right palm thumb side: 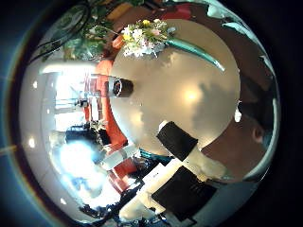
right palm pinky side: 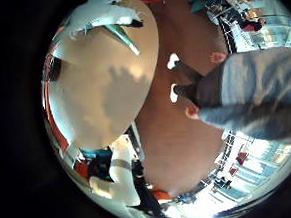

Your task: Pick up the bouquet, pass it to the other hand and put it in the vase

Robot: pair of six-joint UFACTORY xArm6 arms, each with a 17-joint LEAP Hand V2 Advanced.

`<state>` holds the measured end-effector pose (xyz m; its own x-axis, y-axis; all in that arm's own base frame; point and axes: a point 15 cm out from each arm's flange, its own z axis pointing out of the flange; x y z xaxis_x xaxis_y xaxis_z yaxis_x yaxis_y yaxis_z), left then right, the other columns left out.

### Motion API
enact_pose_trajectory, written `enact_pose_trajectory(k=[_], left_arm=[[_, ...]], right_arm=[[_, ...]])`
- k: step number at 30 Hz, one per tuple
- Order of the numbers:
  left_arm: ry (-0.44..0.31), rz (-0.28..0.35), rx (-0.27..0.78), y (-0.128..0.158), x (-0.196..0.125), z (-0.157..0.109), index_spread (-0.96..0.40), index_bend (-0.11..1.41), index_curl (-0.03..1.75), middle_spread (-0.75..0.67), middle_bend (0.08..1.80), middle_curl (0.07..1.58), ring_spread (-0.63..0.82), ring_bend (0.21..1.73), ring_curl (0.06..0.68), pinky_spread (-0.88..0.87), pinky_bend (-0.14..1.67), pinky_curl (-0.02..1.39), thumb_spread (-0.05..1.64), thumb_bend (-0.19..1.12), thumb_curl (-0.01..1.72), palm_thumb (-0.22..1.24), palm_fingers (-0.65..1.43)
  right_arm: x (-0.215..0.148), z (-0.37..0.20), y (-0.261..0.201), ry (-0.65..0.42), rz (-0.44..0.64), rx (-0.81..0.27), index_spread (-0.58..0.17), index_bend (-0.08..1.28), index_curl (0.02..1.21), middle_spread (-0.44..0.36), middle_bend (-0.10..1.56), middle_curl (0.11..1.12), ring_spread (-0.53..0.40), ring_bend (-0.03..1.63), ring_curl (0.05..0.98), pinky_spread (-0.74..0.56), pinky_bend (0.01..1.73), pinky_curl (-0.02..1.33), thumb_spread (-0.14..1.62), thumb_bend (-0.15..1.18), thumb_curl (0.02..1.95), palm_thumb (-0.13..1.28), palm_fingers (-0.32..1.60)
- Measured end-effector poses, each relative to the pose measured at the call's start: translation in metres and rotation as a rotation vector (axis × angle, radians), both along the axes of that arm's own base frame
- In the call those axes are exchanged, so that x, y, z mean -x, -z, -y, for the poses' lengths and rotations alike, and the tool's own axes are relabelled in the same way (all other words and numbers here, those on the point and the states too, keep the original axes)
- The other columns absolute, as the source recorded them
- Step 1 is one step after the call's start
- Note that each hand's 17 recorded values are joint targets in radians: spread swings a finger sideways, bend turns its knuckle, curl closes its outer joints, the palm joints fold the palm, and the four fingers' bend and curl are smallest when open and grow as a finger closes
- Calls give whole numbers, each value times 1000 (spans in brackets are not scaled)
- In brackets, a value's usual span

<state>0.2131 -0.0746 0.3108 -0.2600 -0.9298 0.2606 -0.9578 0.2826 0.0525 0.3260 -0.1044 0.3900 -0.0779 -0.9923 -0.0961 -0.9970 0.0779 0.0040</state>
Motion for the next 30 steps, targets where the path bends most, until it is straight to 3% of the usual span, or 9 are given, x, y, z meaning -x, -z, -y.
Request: enact_pose_trajectory(k=[9,17,24,30], left_arm=[[-22,8,28,-4,-2,0,-180,270,633,43,418,478,111,743,263,184,372,367,1032,-24,347,309,386],[8,9,32,-3,0,7,-189,268,612,24,412,467,104,719,230,192,334,355,1034,-25,349,321,425],[35,15,7,-20,7,15,-193,259,597,19,397,458,107,710,208,190,309,349,1042,-24,349,341,440],[41,80,-14,-52,6,20,-194,252,589,17,385,453,111,700,195,193,295,346,1048,-24,351,358,448]], right_arm=[[-17,5,3,1,-16,-16,-409,184,405,-74,470,413,-5,824,245,450,840,100,1133,-21,393,510,370],[-24,34,25,50,-57,-36,-409,180,383,-125,497,410,-99,885,243,347,784,57,1133,-20,388,528,444],[-68,52,47,64,-117,-60,-352,177,376,-119,481,406,-122,902,242,292,789,35,1109,-23,397,539,439],[-111,52,76,86,-160,-69,-318,171,370,-101,481,407,-125,904,239,267,797,25,1088,-25,400,542,420]])
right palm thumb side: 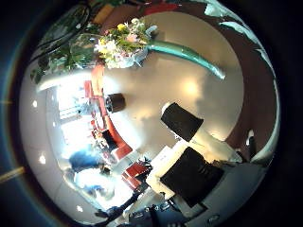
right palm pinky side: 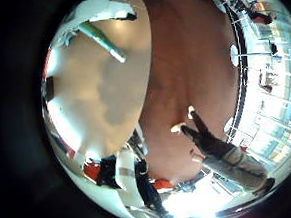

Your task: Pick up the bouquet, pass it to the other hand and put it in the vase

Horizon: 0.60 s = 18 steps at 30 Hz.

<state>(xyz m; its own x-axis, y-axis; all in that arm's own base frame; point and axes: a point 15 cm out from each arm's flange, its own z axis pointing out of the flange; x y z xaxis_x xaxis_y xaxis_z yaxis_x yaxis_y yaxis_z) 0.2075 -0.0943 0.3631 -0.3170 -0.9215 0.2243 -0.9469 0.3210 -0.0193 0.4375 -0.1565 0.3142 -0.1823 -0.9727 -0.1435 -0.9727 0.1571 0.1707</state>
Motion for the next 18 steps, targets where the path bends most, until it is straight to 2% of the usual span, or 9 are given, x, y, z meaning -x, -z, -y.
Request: enact_pose_trajectory(k=[5,10,14,18], left_arm=[[-3,49,-19,-18,-8,-3,-195,254,584,17,373,447,109,694,181,191,279,341,1049,-25,349,360,465],[9,39,-25,-16,-7,-1,-195,245,578,17,368,445,105,694,171,177,264,338,1050,-25,348,361,476],[20,19,-29,-9,-6,0,-196,245,578,17,361,444,104,686,160,173,256,337,1050,-25,347,361,482],[23,11,-30,-7,-7,-1,-196,241,576,17,354,442,103,682,150,171,249,336,1050,-25,347,361,489]], right_arm=[[-27,-6,29,16,-47,-6,-300,175,363,-100,484,408,-125,910,237,250,806,17,1067,-25,405,545,416],[-55,-16,65,17,-97,-12,-280,188,366,-94,479,409,-118,910,235,234,798,4,1053,-26,404,543,403],[-75,-23,86,22,-81,10,-276,201,378,-83,467,408,-112,897,231,223,787,-3,1036,-26,408,552,410],[-81,-28,106,38,-99,17,-275,195,384,-77,458,406,-110,897,229,211,777,-5,1022,-26,412,562,424]])
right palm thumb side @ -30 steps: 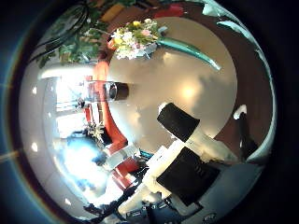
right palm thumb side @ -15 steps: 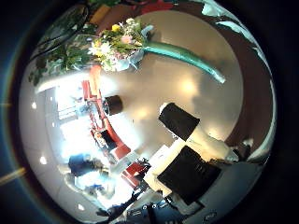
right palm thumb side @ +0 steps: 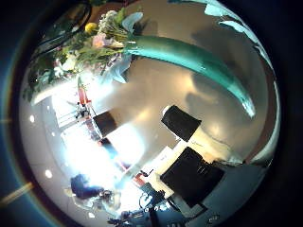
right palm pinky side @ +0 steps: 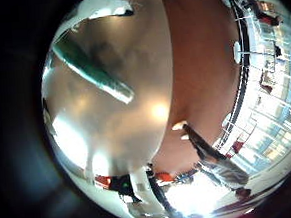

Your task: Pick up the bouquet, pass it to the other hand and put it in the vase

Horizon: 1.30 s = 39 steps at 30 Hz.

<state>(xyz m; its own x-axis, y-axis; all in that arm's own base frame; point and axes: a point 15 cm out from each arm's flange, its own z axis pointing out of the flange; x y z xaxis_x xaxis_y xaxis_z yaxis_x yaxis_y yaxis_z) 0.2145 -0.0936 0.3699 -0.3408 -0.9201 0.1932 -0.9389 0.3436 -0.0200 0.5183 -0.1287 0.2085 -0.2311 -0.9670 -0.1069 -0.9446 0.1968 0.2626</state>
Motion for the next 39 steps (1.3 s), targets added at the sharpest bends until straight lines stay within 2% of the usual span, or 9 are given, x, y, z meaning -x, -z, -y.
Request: enact_pose_trajectory(k=[8,22,27,31,34,36,37,39], left_arm=[[16,-8,-2,1,-2,2,-197,231,570,11,344,441,103,681,135,169,231,333,1050,-25,346,361,504],[25,-19,-6,3,-3,4,-198,220,566,3,326,444,103,674,115,169,209,331,1049,-25,352,369,521],[22,-24,-8,3,-4,3,-199,213,566,0,319,444,103,671,109,171,208,333,1049,-25,354,369,526],[24,-29,-8,4,-4,4,-199,208,566,-1,318,445,103,668,104,171,205,334,1049,-25,354,369,533],[21,-27,-6,3,-5,4,-200,209,568,-2,315,446,98,662,100,165,206,335,1049,-25,355,369,540],[22,-27,-6,2,-5,4,-200,210,569,-6,312,447,94,660,97,162,204,335,1049,-25,355,369,543],[21,-27,-6,2,-5,4,-200,208,569,-8,312,447,92,662,98,161,202,334,1049,-25,355,369,546],[23,-28,-6,2,-6,5,-200,204,568,-10,314,447,89,665,95,160,198,333,1049,-25,355,369,550]], right_arm=[[-6,-4,15,19,-7,10,-267,197,396,-65,468,412,-105,904,228,202,752,-5,1001,-25,422,595,454],[6,14,38,31,-73,42,-259,193,401,-69,500,422,-125,948,231,180,745,-9,995,-27,429,600,525],[6,12,44,27,-81,40,-290,223,415,-109,553,437,-173,983,236,118,718,-14,993,-26,433,604,647],[4,8,48,19,-83,39,-336,265,431,-170,641,466,-229,1022,249,8,758,-4,993,-22,439,622,910],[4,6,51,11,-85,37,-389,424,503,-207,768,520,-260,1055,290,-248,869,35,982,-7,452,686,1349],[4,5,50,5,-88,35,-397,503,544,-210,830,545,-260,1091,320,-326,906,57,977,-9,457,715,1375],[5,4,49,3,-88,35,-395,622,601,-209,907,581,-247,1142,352,-352,1008,108,967,0,473,763,1468],[5,5,45,2,-81,34,-391,729,664,-211,987,627,-240,1220,391,-351,1142,170,952,7,494,827,1412]])
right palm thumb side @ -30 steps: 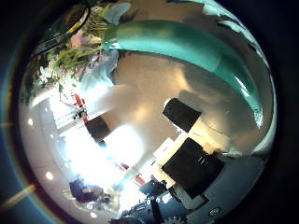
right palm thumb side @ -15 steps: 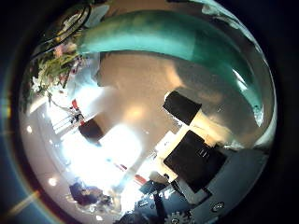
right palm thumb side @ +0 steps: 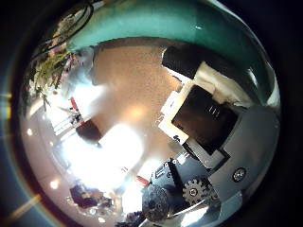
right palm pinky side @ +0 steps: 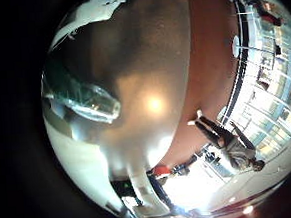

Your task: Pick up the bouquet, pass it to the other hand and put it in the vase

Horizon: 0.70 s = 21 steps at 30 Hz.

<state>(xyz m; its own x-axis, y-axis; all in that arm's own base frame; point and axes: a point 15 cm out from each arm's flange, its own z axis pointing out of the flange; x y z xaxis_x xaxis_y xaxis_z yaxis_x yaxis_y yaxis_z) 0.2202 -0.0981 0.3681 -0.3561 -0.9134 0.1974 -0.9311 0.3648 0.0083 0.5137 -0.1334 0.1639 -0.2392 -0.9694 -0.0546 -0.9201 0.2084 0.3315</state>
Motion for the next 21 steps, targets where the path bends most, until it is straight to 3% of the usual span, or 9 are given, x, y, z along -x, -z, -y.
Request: enact_pose_trajectory(k=[4,9,15,21], left_arm=[[6,-7,0,1,-1,1,-201,205,571,-12,311,449,86,668,93,152,196,330,1049,-25,356,369,552],[13,-12,-2,3,-1,1,-202,202,575,-14,308,451,84,670,89,148,196,328,1049,-25,356,369,553],[12,-10,5,5,-5,1,-203,198,577,-15,304,452,83,670,84,147,200,328,1049,-25,356,369,556],[7,-12,38,2,-7,8,-205,200,582,-25,309,457,71,670,79,135,201,328,1056,-24,355,372,575]], right_arm=[[-1,5,-13,10,25,0,-371,897,760,-210,1112,700,-230,1317,450,-319,1318,262,931,20,534,926,1309],[-2,23,-77,30,140,25,-327,1051,853,-194,1246,775,-214,1421,523,-259,1459,354,928,75,619,1080,1194],[6,14,-159,-43,293,10,-294,1115,894,-174,1306,812,-204,1465,570,-215,1516,415,917,77,688,1123,1136],[43,5,-228,-88,441,-75,-267,1144,910,-158,1335,827,-192,1486,604,-190,1521,462,907,66,761,1141,1116]])
